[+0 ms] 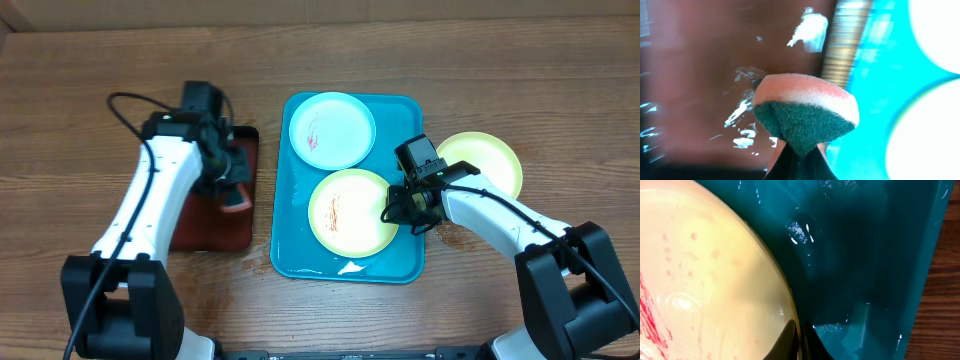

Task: Clean dirty plates on tray and stack at the side
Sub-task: 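Scrub the second yellow plate with the sponge in the left gripper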

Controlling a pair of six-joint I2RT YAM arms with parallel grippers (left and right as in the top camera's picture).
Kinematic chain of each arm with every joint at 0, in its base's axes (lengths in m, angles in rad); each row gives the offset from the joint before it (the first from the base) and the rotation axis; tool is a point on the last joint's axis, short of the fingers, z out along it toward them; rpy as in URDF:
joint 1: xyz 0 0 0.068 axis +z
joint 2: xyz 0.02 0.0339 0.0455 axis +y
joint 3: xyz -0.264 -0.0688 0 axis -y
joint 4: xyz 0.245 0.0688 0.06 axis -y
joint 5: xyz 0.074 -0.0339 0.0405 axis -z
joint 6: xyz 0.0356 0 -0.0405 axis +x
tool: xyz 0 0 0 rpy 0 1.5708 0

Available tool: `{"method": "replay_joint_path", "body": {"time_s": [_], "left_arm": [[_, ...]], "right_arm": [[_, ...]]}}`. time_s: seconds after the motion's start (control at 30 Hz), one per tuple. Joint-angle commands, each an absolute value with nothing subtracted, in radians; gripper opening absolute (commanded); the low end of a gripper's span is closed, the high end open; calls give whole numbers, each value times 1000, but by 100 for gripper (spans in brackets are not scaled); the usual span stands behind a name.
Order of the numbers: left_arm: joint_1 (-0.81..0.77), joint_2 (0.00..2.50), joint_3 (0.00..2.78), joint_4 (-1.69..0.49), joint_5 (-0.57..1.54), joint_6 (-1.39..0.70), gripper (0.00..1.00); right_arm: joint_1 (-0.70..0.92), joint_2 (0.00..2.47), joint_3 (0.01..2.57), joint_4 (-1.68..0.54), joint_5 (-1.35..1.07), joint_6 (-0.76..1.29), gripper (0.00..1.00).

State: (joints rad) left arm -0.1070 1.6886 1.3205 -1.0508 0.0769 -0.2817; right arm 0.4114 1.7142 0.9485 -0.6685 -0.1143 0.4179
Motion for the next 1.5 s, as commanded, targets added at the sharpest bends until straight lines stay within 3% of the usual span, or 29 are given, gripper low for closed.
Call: {"method": "replay_joint_path", "body": {"time_s": [0.0, 0.2, 0.33, 0.6, 1.1, 1.47], "left_arm": [[-226, 1673, 1370, -989, 316, -313, 4], [-466, 1737, 1369, -820, 249, -484, 4], [-540, 1845, 1369, -805, 179, -635, 4], [-553, 2028, 1373, -767, 207, -682, 4], [-508, 2034, 1388, -874, 52, -818, 4], [-631, 2106, 1388, -756, 345, -725, 4]], "right_arm": [[411, 1729, 942, -663, -80, 416, 4], [411, 1729, 942, -663, -80, 416, 4], [411, 1729, 942, -662, -80, 416, 4], [411, 1729, 942, -665, -80, 416, 4], [411, 1729, 942, -692, -80, 416, 4], [408, 1729, 942, -681, -2, 640, 4]]}}
